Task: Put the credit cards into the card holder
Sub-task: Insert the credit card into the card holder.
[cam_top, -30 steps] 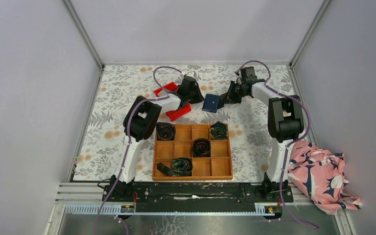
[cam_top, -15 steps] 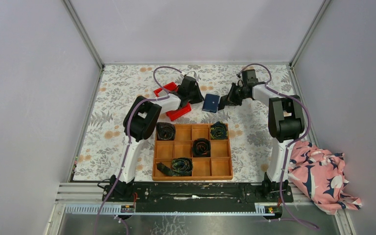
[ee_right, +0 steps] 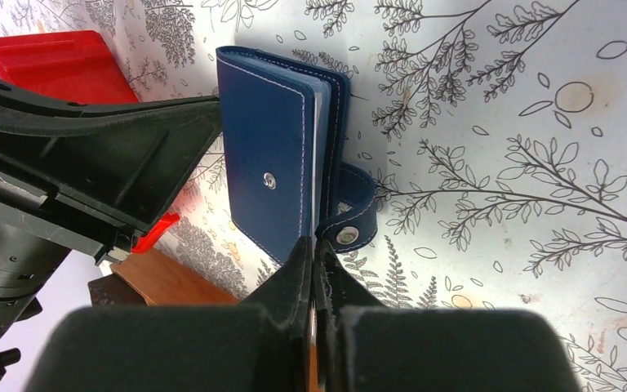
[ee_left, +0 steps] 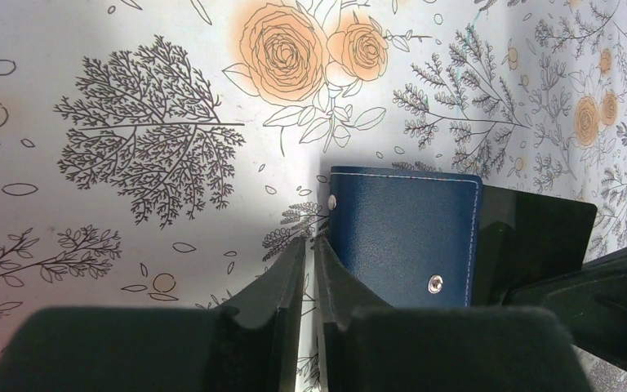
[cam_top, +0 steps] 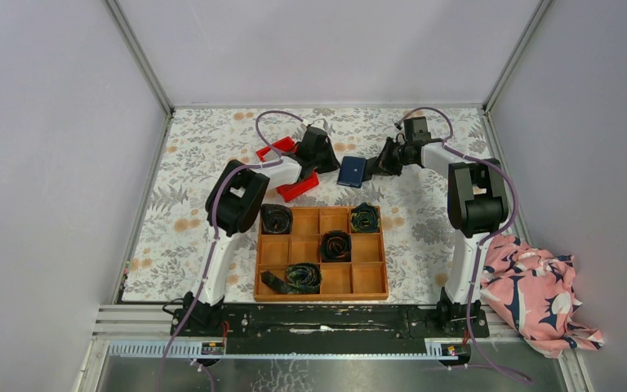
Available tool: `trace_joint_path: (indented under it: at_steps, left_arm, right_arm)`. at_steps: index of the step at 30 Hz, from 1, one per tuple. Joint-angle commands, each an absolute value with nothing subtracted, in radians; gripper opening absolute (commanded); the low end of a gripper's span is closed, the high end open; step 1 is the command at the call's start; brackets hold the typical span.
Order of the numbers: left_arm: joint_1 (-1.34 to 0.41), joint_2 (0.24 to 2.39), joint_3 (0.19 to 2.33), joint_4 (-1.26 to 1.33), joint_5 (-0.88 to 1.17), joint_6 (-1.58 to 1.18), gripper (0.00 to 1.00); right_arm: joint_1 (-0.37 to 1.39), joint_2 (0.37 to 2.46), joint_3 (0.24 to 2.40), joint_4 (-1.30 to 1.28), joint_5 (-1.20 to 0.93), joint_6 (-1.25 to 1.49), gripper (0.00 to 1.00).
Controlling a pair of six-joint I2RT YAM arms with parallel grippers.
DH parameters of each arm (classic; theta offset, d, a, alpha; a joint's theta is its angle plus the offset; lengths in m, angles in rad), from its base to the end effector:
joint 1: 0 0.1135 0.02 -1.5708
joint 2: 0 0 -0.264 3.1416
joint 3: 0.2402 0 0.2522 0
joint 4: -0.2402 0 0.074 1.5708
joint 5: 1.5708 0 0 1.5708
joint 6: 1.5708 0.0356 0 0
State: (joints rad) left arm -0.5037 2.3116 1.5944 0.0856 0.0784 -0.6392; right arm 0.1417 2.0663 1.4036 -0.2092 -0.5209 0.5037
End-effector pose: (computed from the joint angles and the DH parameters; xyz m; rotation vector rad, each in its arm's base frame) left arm 0.4458 -0.2489 0.1279 -0.1098 2.2933 -0.7058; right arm 0.4361 0.0801 0.1620 0.2103 2.4914 0.9166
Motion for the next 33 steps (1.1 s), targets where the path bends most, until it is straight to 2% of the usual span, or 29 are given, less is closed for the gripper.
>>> trace_joint_path:
  at_steps: [1,33]
  left_arm:
    - [-0.512,2.327,1.588,0.065,0.082,-0.63,0.15]
    - [-0.518,2.331,1.585,0.061,0.078,-0.627,0.13]
  right_arm:
    - [0.134,2.036,1.399,-0.172,-0.56,0.524,0.0]
    - [0.122,2.05,1.347,-0.125,-0.59,0.536,0.0]
